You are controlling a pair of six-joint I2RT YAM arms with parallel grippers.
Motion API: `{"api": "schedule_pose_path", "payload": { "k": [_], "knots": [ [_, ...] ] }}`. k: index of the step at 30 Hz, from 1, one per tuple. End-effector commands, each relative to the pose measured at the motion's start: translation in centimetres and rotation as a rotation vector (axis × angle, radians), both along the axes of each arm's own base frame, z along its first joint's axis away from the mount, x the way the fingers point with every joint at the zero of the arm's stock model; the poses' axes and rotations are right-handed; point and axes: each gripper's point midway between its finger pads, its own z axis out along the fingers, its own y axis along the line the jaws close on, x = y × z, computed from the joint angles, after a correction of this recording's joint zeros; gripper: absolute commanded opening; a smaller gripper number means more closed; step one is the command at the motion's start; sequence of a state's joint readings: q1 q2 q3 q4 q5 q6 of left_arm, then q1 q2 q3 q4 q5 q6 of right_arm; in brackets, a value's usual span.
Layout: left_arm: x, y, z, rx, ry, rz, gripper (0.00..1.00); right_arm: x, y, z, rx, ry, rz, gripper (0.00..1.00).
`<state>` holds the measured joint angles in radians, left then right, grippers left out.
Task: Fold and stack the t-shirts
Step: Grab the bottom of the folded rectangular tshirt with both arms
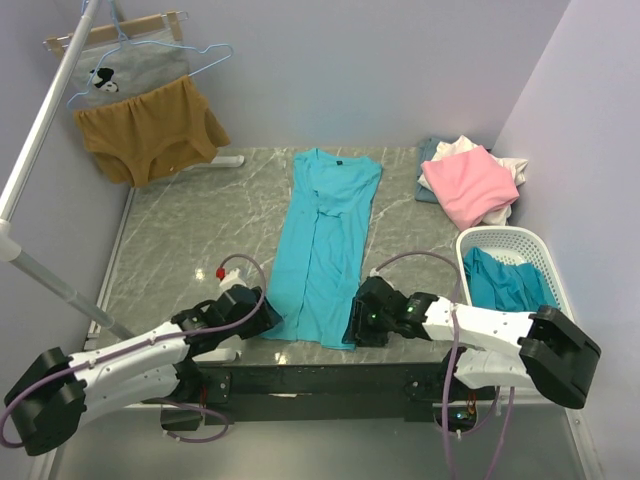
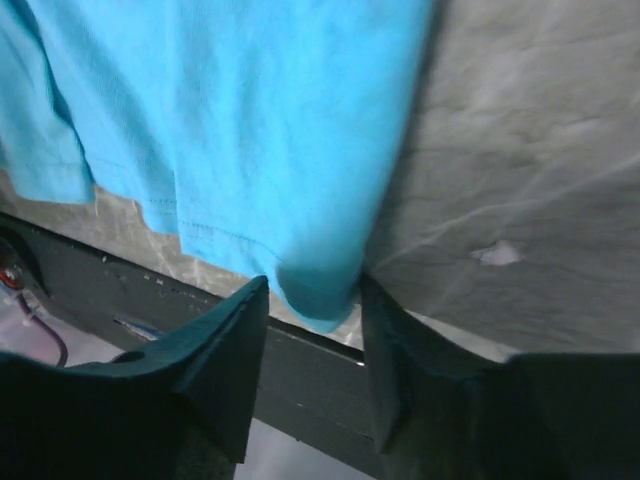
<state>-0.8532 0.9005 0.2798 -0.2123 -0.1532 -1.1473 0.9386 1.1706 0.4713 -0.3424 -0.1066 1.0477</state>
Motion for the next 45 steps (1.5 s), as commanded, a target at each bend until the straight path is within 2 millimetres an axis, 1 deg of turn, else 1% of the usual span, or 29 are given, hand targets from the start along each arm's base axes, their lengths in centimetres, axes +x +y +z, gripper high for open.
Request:
{"api": "schedule_pose_path", "payload": {
  "k": [1, 3, 4, 5, 6, 7, 9, 11, 15, 16, 17, 18, 19, 21, 23, 24, 28, 31, 32, 34, 35, 36, 37, 38, 39, 40, 42, 43, 45],
  "knots": [
    [-4.6, 3.5, -4.0, 0.112, 0.177, -0.013, 0.45, -1.1, 0.2, -1.2, -0.017, 0.037, 0.007, 0.4],
    [-5.0, 3.3, -4.1, 0.092, 0.184, -0.019, 0.36, -0.9, -0.3, -1.4, -0.041, 0.028, -0.005, 0.3],
    [-5.1, 3.4, -4.2, 0.092, 0.191, -0.019, 0.22, -1.1, -0.8, -1.6, -0.065, 0.033, -0.009, 0.13],
    [-5.2, 3.4, -4.2, 0.091, 0.195, -0.017, 0.12, -0.8, -1.2, -1.5, -0.081, 0.022, -0.027, 0.04],
    [-5.4, 3.3, -4.2, 0.092, 0.202, -0.025, 0.04, -0.7, -1.4, -1.1, -0.078, 0.011, -0.038, 0.0],
    [-5.7, 3.4, -4.3, 0.097, 0.211, -0.023, 0.01, -1.1, -2.1, -1.2, -0.101, 0.02, -0.044, 0.0],
    [-6.1, 3.2, -4.1, 0.099, 0.218, -0.038, 0.01, -1.3, -2.6, -0.6, -0.091, 0.014, -0.064, 0.0],
    [-6.5, 3.1, -3.9, 0.093, 0.228, -0.038, 0.01, -2.1, -3.7, -0.6, -0.113, 0.032, -0.076, 0.0],
    [-8.2, 2.5, -3.7, 0.078, 0.252, -0.08, 0.01, -3.0, -5.0, -0.1, -0.104, 0.037, -0.094, 0.0],
    [-8.4, 2.4, -3.6, 0.072, 0.258, -0.073, 0.01, -3.1, -5.0, -0.2, -0.094, 0.037, -0.085, 0.04],
    [-8.8, 2.3, -3.7, 0.072, 0.261, -0.087, 0.01, -3.2, -4.8, -0.1, -0.07, 0.034, -0.08, 0.19],
    [-8.8, 2.1, -3.7, 0.068, 0.261, -0.088, 0.02, -3.3, -4.7, 0.0, -0.061, 0.035, -0.082, 0.45],
    [-8.8, 2.0, -3.6, 0.068, 0.255, -0.09, 0.08, -3.2, -4.5, 0.0, -0.049, 0.033, -0.085, 0.55],
    [-8.6, 1.8, -3.3, 0.077, 0.243, -0.096, 0.28, -3.0, -4.5, 0.1, -0.048, 0.026, -0.097, 0.7],
    [-8.1, 1.6, -3.0, 0.089, 0.225, -0.092, 0.34, -2.8, -4.9, 0.0, -0.071, 0.017, -0.117, 0.73],
    [-8.0, 1.6, -3.0, 0.094, 0.221, -0.087, 0.44, -2.7, -4.9, 0.0, -0.072, 0.016, -0.121, 0.73],
    [-7.6, 1.2, -3.2, 0.09, 0.209, -0.088, 0.43, -2.6, -4.1, -0.4, -0.035, 0.018, -0.114, 0.72],
    [-7.9, 1.5, -4.0, 0.108, 0.228, -0.09, 0.43, -2.8, -3.5, -0.9, -0.011, 0.036, -0.104, 0.67],
    [-8.0, 1.6, -4.2, 0.113, 0.233, -0.09, 0.43, -3.0, -3.3, -1.0, -0.007, 0.045, -0.095, 0.63],
    [-8.1, 1.6, -4.4, 0.105, 0.237, -0.093, 0.29, -2.9, -2.9, -1.1, 0.005, 0.047, -0.089, 0.56],
    [-8.2, 1.5, -4.5, 0.103, 0.238, -0.095, 0.25, -3.0, -2.8, -1.3, 0.006, 0.056, -0.081, 0.46],
    [-8.3, 1.5, -4.5, 0.098, 0.245, -0.097, 0.17, -2.9, -2.6, -1.2, 0.014, 0.052, -0.077, 0.41],
    [-8.5, 1.5, -4.5, 0.098, 0.249, -0.1, 0.13, -2.9, -2.5, -1.2, 0.012, 0.05, -0.075, 0.36],
    [-8.5, 1.7, -4.6, 0.101, 0.253, -0.1, 0.08, -2.8, -2.5, -1.1, 0.012, 0.045, -0.073, 0.2],
    [-8.6, 1.8, -4.6, 0.107, 0.252, -0.099, 0.01, -2.5, -2.5, -0.9, 0.005, 0.031, -0.079, 0.09],
    [-8.4, 1.5, -4.1, 0.099, 0.243, -0.101, 0.01, -2.3, -2.5, -0.5, 0.007, 0.016, -0.079, 0.01],
    [-8.1, 1.8, -3.7, 0.12, 0.228, -0.099, 0.01, -1.5, -2.1, 0.6, 0.023, -0.031, -0.071, 0.0],
    [-7.6, 1.2, -2.5, 0.099, 0.204, -0.1, 0.01, -1.1, -1.8, 1.6, 0.049, -0.062, -0.07, 0.0],
    [-7.0, 1.1, -1.5, 0.115, 0.175, -0.103, 0.01, -0.3, -1.6, 3.2, 0.068, -0.104, -0.079, 0.0]
  ]
}}
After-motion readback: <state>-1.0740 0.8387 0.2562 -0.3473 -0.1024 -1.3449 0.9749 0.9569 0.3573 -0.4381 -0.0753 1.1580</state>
